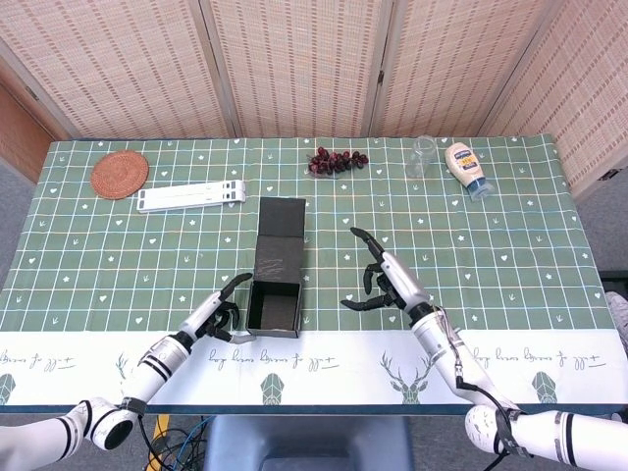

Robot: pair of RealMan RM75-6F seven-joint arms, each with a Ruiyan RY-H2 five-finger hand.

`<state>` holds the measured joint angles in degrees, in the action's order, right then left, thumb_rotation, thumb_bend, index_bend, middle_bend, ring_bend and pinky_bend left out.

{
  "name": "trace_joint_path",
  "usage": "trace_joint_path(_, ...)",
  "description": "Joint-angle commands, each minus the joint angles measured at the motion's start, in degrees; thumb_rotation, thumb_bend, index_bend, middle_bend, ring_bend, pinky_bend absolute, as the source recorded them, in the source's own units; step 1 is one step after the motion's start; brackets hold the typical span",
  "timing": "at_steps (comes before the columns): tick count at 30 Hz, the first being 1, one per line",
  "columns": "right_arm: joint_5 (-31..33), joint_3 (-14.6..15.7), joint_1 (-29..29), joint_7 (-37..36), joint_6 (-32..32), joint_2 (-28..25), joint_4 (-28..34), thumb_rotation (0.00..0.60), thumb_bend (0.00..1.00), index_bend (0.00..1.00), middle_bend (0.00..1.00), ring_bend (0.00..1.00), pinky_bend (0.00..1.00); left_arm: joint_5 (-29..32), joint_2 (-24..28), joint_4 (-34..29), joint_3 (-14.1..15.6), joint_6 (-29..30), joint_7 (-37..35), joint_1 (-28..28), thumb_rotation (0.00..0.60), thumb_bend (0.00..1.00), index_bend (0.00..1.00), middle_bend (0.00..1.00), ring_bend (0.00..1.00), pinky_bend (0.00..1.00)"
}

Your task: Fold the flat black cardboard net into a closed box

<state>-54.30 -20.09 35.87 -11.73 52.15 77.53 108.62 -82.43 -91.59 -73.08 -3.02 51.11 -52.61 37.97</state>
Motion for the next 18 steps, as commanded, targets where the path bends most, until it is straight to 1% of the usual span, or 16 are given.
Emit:
trace_joint_path(1, -0.29, 0.32, -0.15, -0.45, 0.01, 0.01, -0.25, 0.600, 0.04, 0.00, 0.03, 0.68, 1.00, -0.26, -0.85, 0.96, -0.10, -0.39, -0.79, 0.24, 0.600, 0.12, 0.00, 0.00, 0.62, 0.87)
trace_joint_path(6, -0.74, 0.94, -0.28, -0.85, 0.08, 0.09, -0.89, 0.600, 0.04, 0.00, 0.03, 0.68, 1.00, -0.31, -2.47, 2.80, -0.38, -1.02, -3.32, 0.45, 0.600, 0.12, 0.00, 0.00, 0.63, 0.87)
trace_joint_path(10, -0.74, 1.15, -0.35, -1.28, 0.22, 0.24, -1.34, 0.600, 0.05, 0.00, 0.03, 0.68, 1.00, 0.33, -4.44, 4.67, -1.09, -0.10, -4.09, -0.07, 0.600, 0.12, 0.00, 0.00, 0.63, 0.88)
trace_joint_path(13, -0.56, 1.33, -0.32, -1.52, 0.33, 0.67, -2.08, 0.600, 0.05, 0.00, 0.03, 0.68, 1.00, 0.72, -6.32, 6.36, -1.87, 1.08, -4.81, -0.52, 0.600, 0.12, 0.04, 0.01, 0.65, 0.88)
trace_joint_path(14, -0.42, 1.41, -0.28, -1.53, 0.29, 0.80, -2.34, 0.600, 0.05, 0.00, 0.04, 0.68, 1.00, 0.78, -6.79, 6.89, -2.03, 1.28, -5.05, -0.60, 0.600, 0.12, 0.08, 0.04, 0.66, 0.88)
trace_joint_path(15, -0.20, 1.55, -0.21, -1.43, 0.15, 0.88, -2.66, 0.600, 0.05, 0.00, 0.04, 0.68, 1.00, 0.85, -7.29, 7.40, -2.20, 1.53, -5.33, -0.70, 0.600, 0.12, 0.13, 0.10, 0.67, 0.88)
trace_joint_path(18, 1.36, 2.05, 0.35, -0.65, -0.74, 1.20, -4.32, 0.600, 0.05, 0.00, 0.05, 0.68, 1.00, 0.74, -8.43, 8.73, -2.78, 2.65, -6.28, -0.98, 0.600, 0.12, 0.24, 0.23, 0.68, 0.89)
